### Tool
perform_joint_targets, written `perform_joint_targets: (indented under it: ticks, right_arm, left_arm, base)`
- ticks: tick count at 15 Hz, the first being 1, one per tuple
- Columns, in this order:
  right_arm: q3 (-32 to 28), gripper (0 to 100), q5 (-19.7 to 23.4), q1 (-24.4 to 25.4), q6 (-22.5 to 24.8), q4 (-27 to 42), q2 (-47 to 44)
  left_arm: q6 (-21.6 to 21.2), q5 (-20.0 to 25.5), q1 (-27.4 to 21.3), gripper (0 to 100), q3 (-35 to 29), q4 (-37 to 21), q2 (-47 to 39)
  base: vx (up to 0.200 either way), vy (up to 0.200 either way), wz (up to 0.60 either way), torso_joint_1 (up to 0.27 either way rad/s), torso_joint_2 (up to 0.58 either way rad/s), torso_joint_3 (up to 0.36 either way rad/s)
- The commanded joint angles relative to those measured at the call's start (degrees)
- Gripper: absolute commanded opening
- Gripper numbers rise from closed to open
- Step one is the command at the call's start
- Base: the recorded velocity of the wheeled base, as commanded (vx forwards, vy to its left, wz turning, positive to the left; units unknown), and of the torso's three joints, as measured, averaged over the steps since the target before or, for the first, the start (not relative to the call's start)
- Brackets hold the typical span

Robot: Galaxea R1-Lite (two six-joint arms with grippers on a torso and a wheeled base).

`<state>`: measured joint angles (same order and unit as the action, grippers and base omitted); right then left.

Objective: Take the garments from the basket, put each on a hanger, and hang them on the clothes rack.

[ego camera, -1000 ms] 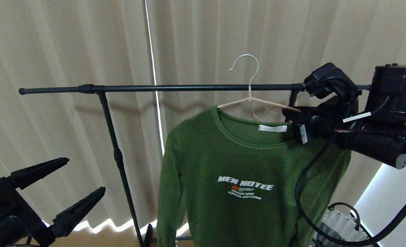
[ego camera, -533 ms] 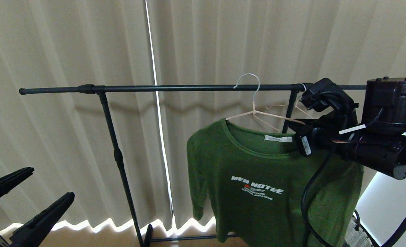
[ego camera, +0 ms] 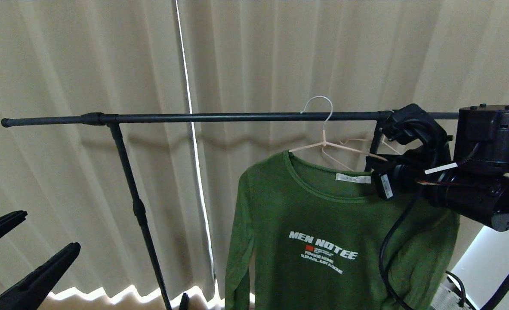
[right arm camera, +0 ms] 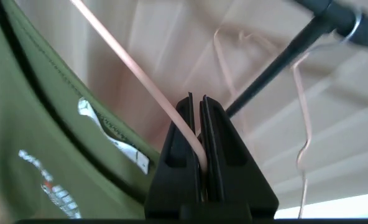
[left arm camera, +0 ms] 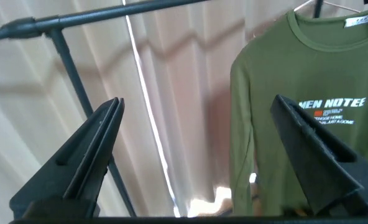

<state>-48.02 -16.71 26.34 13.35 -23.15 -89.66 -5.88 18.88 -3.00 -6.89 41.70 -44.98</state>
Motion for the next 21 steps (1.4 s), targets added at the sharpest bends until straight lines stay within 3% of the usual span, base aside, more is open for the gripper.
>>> perform_joint_targets:
  ticks: [1,9,14,21]
  right_arm:
    - [-0.15,0,0.01,0.02,0.01,0.03,-0.16]
    - [-0.41,0,-1.13,0.02,-2.36,0.03,-2.62]
    - [-6.83,0,-2.89,-3.05,-2.45,0.03,-11.59]
    - [-10.16,0,-3.94,-3.14,-2.36,0.03,-16.77]
  left_arm:
    - [-0.01,0.01,0.01,100,-0.06,0.04,0.60]
    - [-0.36,0.01,0.10,100,-0.58,-0.31,1.65]
    - [-2.21,-0.07,0.10,100,-0.41,-0.40,2.80]
    - [-3.35,0.01,0.01,100,-3.31,-9.62,7.28]
  base:
    - [0.200,0.000,0.00,0.002,0.00,-0.002]
    - [0.025,0.000,0.00,0.001,0.00,-0.001]
    - [0.000,0.000,0.00,0.000,0.00,0.000]
    - [0.000,0.000,0.00,0.000,0.00,0.000]
